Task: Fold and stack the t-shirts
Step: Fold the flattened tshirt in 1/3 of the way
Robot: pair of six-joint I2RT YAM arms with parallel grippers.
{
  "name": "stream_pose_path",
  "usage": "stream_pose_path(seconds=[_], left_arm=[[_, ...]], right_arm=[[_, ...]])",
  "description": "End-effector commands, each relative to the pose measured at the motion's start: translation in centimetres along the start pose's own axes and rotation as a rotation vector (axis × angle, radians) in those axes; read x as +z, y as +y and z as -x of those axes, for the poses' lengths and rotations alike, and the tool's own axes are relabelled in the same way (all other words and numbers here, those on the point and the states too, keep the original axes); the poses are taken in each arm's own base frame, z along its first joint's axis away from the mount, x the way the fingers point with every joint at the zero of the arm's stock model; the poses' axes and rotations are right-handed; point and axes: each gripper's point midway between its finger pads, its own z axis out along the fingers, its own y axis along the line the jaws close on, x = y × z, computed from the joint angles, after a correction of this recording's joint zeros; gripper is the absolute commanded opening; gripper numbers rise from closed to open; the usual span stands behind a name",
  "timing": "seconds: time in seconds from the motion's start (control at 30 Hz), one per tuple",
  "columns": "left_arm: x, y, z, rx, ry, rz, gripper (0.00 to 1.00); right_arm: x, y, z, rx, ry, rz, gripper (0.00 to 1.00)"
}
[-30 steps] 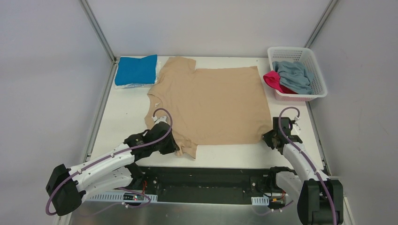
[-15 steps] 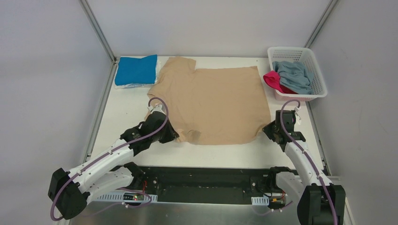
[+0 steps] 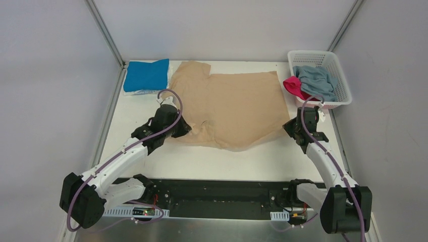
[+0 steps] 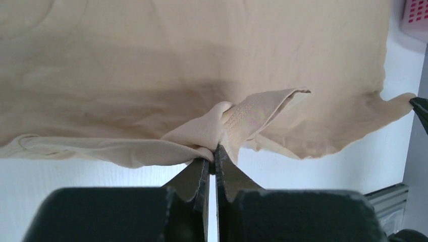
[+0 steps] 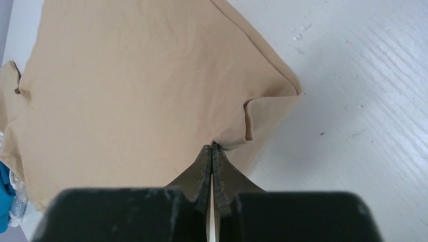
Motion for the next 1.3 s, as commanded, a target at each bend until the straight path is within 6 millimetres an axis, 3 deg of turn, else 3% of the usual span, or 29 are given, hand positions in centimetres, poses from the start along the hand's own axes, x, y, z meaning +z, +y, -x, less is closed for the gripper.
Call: stream_pose_path(seconds=[0.0,0.4,0.9,1.27], left_arm=[[-0.2,-1.3,4.4,0.038,-0.112,-0.029,0.00],[2.6,-0.7,8.6,0.065,-0.172,0.001,0.00],[5.0,0.3,11.2,0.092,-0.176,0.038,0.00],[7.8,0.9,12.0,0.101,-0.133,0.047,0.00]], right_arm=[[0.3,3.4,3.5,0.004,-0.097,0.054,0.00],[3.2,6.3,5.4,-0.039,-0.150,0.052,0.00],[5.5,7.8,6.7,-0.082,-0.188,0.042,0.00],[7.2,8.0,6.7,-0.091,-0.185,0.023,0.00]])
